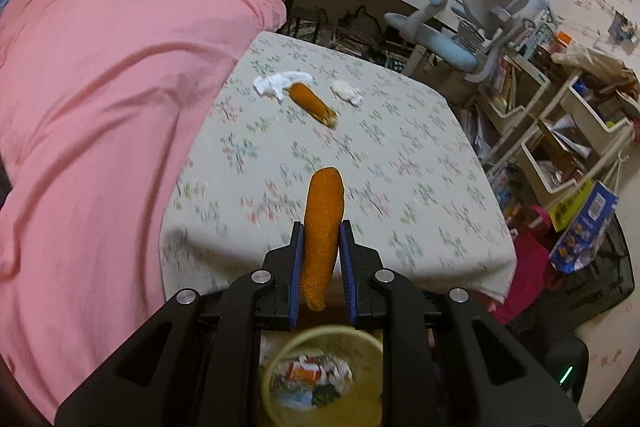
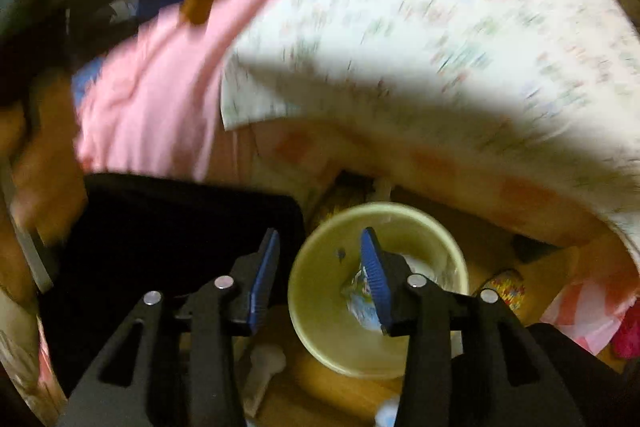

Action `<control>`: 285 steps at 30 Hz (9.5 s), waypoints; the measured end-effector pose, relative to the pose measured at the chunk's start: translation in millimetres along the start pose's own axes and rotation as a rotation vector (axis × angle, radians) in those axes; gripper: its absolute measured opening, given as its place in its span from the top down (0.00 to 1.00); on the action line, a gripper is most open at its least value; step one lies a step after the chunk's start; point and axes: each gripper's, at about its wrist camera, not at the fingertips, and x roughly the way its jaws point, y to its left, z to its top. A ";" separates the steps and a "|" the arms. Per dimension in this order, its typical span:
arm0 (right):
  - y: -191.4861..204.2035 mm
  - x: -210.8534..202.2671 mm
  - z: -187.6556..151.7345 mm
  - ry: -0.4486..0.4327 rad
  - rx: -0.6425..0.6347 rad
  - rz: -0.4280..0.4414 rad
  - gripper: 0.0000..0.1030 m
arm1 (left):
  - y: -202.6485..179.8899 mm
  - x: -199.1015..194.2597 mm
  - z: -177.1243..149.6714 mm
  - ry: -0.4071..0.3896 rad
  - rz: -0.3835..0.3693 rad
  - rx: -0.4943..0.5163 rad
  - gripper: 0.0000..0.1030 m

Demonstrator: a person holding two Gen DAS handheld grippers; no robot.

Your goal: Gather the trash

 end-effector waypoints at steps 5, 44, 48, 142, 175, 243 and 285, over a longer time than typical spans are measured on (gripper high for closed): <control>-23.9 -38.4 -9.7 -0.113 0.108 0.028 0.55 | -16.1 -23.2 -20.5 0.022 -0.013 0.055 0.84; -76.1 -83.0 -11.4 -0.417 0.265 -0.132 0.40 | -33.3 56.5 -16.1 0.224 -0.030 0.147 0.46; -71.6 -73.9 6.6 -0.397 0.230 -0.159 0.40 | -0.9 58.7 14.4 0.140 0.024 0.045 0.43; -111.4 68.2 215.8 -0.161 -0.038 0.075 0.85 | 101.5 450.7 -225.1 0.635 0.186 0.420 0.94; -71.9 -70.5 61.7 -0.330 0.174 0.184 0.85 | 18.9 11.4 -22.4 0.109 -0.035 0.548 0.96; -35.4 -18.7 -15.0 -0.267 0.070 -0.174 0.28 | -25.6 18.2 -9.8 -0.071 0.227 0.150 0.16; -136.1 92.3 301.3 -0.272 0.015 -0.291 0.49 | 32.5 267.0 200.0 -0.031 0.290 0.097 0.13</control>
